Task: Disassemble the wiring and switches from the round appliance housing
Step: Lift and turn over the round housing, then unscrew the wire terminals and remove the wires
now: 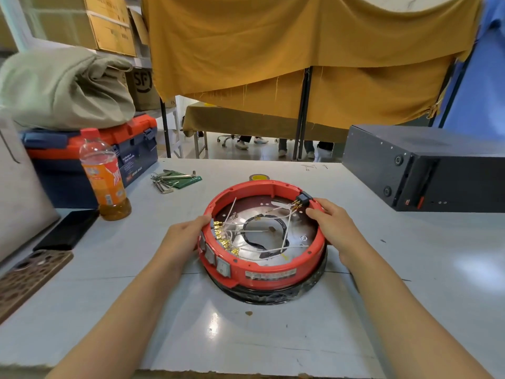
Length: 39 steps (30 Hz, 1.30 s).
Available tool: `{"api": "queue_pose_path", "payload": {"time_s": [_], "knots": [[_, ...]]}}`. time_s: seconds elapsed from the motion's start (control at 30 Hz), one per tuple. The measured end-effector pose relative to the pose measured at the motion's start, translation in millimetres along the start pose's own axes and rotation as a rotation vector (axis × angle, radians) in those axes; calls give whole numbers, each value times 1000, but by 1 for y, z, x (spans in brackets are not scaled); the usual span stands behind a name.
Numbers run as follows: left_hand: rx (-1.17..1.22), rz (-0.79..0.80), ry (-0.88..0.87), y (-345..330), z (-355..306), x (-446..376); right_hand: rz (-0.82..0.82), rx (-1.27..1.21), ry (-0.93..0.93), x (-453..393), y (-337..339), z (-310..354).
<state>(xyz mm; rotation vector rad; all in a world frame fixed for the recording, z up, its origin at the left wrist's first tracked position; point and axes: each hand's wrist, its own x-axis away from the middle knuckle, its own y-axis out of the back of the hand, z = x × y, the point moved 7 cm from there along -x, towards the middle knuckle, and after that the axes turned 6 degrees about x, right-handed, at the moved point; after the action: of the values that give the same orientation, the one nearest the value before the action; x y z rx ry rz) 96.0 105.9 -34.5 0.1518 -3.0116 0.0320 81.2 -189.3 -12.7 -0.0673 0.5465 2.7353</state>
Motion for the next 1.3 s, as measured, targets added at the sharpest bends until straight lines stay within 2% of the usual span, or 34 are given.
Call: {"api": "queue_pose_path", "payload": {"time_s": [0.6, 0.73, 0.9, 1.03, 1.3], "knots": [[29, 21, -21, -12, -3, -28, -64, 152, -110, -22, 3, -17], [-107, 77, -142, -18, -20, -34, 43, 22, -64, -32, -8, -6], [-478, 51, -468, -31, -54, -25, 94, -28, -41, -36, -15, -7], [-633, 228, -586, -67, -72, -18, 122, -36, -44, -37, -16, -8], [-760, 549, -423, -145, -58, -18, 202, -53, -40, -33, -14, -10]]}}
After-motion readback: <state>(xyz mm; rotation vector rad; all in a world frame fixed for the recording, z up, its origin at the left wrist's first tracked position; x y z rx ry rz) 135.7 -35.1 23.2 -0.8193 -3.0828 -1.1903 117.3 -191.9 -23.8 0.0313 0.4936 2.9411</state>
